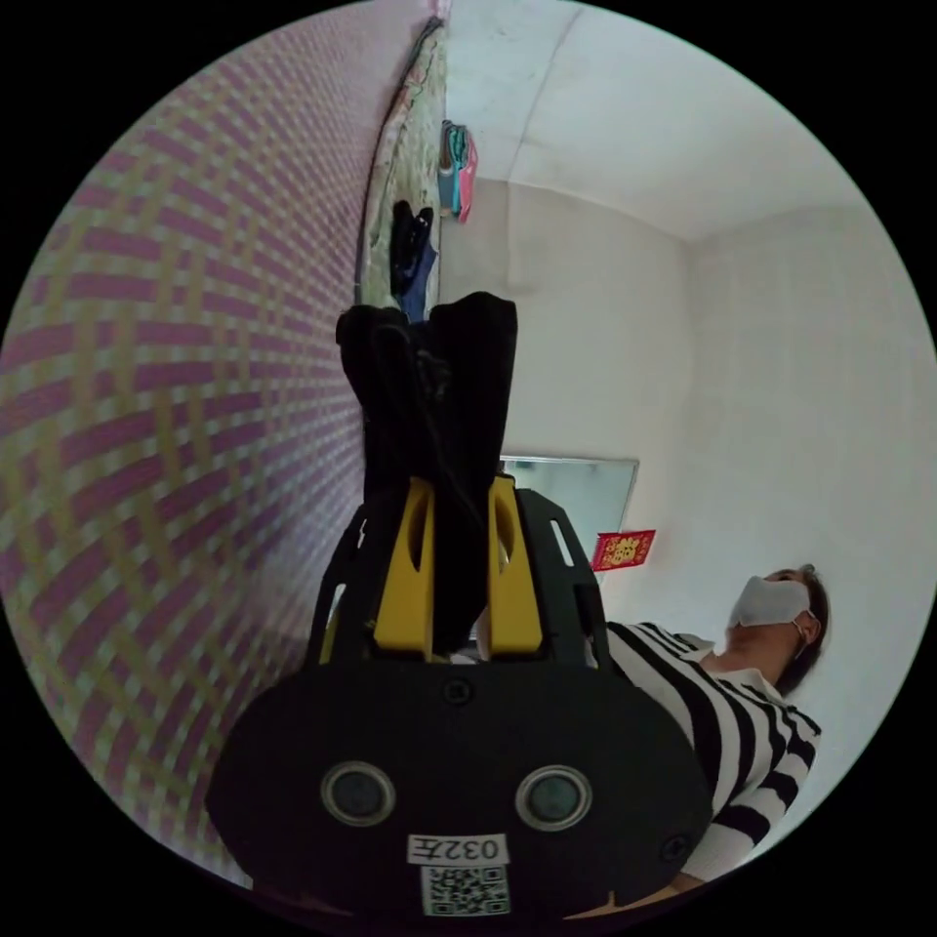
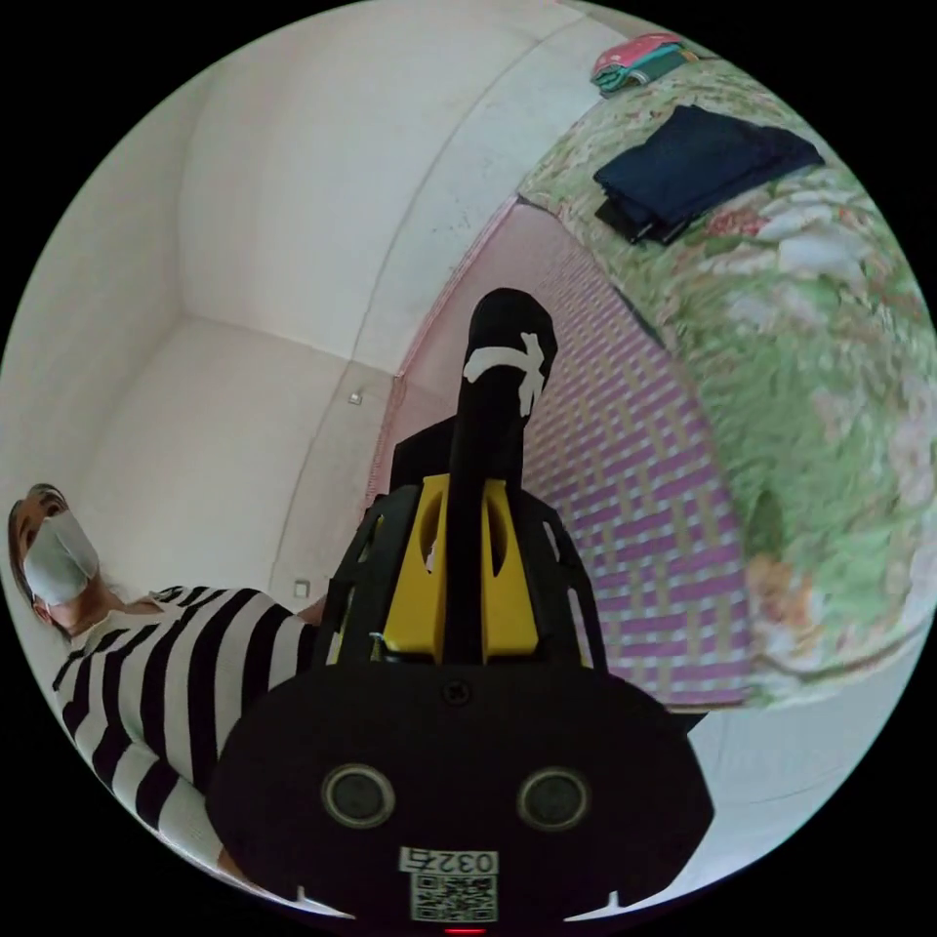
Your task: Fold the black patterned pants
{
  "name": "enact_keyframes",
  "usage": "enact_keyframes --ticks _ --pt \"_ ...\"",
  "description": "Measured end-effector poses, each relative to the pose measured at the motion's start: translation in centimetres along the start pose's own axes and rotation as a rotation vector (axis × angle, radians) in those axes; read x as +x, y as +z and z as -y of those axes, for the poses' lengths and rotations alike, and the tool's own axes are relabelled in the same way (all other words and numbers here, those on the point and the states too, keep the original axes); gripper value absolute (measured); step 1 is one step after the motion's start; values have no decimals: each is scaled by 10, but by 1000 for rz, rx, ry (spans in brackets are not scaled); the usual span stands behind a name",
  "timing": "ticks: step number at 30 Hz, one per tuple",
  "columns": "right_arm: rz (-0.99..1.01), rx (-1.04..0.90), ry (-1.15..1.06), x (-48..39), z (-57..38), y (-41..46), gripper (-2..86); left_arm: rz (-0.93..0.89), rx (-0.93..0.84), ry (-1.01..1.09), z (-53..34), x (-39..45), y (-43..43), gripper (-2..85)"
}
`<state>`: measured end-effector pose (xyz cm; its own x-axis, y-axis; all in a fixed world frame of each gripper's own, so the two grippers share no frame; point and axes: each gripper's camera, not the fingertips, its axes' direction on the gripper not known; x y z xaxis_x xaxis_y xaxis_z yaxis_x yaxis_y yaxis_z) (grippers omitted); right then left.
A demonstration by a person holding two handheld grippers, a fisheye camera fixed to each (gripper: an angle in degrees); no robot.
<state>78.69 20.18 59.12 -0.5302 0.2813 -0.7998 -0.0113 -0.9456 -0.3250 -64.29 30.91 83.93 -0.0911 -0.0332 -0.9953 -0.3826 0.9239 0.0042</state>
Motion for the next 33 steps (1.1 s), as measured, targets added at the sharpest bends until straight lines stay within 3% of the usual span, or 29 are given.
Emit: enact_keyframes --ticks 11,23,27,30,31,33 --pt "-61 -107 -102 -15 187 -156 52 68 33 -10 116 -122 147 45" --pt "-80 -87 -171 -39 441 -221 52 20 87 57 285 -250 197 42" --pt "-78 -144 -54 7 501 -200 54 97 152 -39 305 -318 191 38" --pt "-171 -202 152 83 519 -163 62 330 155 -167 304 -390 185 41" --pt "-208 -225 228 111 519 -152 71 245 169 -167 298 -414 183 48" --pt "-95 -187 269 135 514 -150 73 196 171 -170 289 -434 182 47"
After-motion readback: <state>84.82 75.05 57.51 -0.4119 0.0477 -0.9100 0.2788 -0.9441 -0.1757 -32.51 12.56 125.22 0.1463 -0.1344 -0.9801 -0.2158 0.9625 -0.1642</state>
